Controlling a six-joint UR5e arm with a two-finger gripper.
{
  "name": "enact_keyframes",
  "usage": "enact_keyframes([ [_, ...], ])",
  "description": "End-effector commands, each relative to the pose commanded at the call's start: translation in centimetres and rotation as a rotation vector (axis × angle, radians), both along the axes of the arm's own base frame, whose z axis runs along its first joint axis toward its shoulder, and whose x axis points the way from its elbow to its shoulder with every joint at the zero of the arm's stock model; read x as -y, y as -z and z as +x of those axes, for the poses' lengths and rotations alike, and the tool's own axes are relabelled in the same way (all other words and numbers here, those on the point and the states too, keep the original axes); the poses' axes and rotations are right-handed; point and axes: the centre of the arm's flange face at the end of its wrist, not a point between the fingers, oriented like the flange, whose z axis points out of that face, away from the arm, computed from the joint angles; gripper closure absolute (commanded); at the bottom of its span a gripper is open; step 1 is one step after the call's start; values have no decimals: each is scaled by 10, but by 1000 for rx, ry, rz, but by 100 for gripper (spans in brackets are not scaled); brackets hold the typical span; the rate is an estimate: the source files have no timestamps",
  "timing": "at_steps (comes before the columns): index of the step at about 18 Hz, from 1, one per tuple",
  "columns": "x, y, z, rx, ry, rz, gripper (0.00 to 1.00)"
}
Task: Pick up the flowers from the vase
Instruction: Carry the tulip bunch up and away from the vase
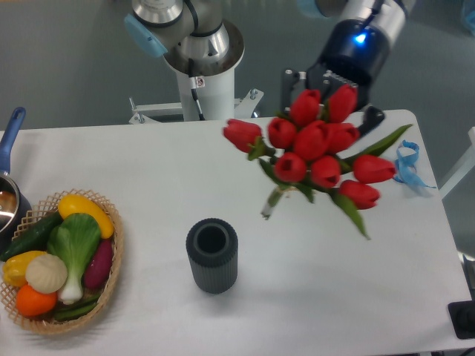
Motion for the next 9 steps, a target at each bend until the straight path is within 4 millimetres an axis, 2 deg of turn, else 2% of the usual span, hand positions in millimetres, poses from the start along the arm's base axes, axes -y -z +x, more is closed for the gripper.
enact_keyframes([
  [1, 4, 1, -4, -15, -4, 0, 60],
  [5, 17, 32, -24, -32, -12, -14, 60],
  [9, 19, 40, -24, -27, -11, -17, 60],
])
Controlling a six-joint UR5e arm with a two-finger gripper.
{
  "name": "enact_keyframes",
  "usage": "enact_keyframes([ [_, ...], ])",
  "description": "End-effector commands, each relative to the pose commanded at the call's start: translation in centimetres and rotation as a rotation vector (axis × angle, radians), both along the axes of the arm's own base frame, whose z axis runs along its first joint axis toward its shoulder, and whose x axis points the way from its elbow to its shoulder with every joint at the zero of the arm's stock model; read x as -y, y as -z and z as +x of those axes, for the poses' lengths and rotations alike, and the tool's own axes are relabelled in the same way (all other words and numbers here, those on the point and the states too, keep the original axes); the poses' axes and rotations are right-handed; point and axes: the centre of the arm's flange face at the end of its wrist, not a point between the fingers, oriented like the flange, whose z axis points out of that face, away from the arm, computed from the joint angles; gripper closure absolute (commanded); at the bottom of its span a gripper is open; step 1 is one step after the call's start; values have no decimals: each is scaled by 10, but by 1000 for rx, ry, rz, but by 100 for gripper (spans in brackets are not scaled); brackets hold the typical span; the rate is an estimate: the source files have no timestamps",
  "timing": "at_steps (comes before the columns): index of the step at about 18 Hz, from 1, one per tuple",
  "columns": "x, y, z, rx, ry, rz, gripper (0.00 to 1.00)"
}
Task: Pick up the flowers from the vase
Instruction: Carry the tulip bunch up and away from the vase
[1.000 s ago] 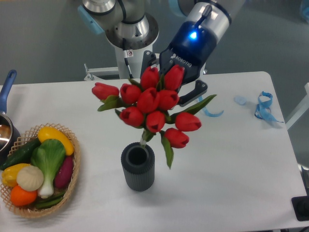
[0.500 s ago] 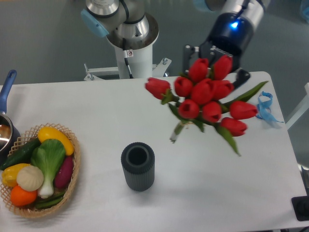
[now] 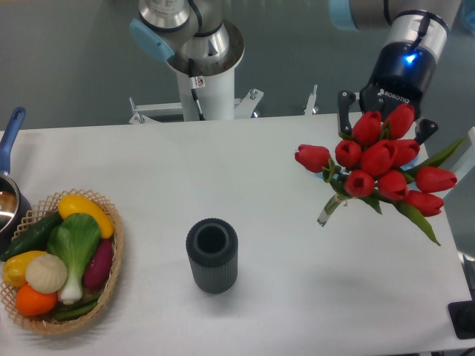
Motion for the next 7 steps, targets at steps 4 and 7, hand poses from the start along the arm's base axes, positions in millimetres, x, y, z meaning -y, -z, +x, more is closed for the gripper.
enact_keyframes([
  [4, 3, 9, 1, 2, 1, -4, 60],
  [7, 2, 14, 2, 1, 6, -6, 60],
])
